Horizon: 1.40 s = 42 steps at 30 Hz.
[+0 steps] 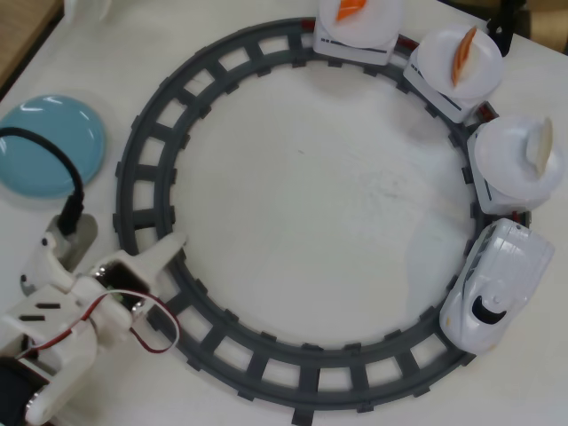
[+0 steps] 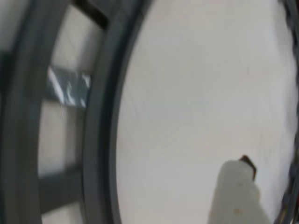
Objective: Pick up the sushi from the Shinkansen and put it on the blue dish
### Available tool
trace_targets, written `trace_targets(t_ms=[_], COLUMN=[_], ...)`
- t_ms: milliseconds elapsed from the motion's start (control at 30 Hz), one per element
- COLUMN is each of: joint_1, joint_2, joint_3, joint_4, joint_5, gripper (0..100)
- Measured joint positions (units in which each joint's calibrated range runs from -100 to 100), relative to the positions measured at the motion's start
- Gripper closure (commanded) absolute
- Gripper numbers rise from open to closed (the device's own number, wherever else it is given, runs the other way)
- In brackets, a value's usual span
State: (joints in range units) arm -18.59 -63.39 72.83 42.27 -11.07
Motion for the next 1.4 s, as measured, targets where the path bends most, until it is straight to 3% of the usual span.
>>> trace_targets(t_ms=[267, 533, 733, 967, 1100, 1400], joint_1=[9.8, 17.4, 18.7, 18.6, 20.5, 23.1], joint_2=[21.3, 50.5, 54.0, 54.6, 54.6, 54.6], joint_3=[-15.8, -50.8, -66.7, -68.3, -68.3, -68.3], joint_4=[1.7, 20.1, 26.9, 27.3, 27.3, 27.3], joint_5=[1.4, 3.9, 4.1, 6.7, 10.7, 25.9], gripper=[80, 80, 80, 80, 80, 80])
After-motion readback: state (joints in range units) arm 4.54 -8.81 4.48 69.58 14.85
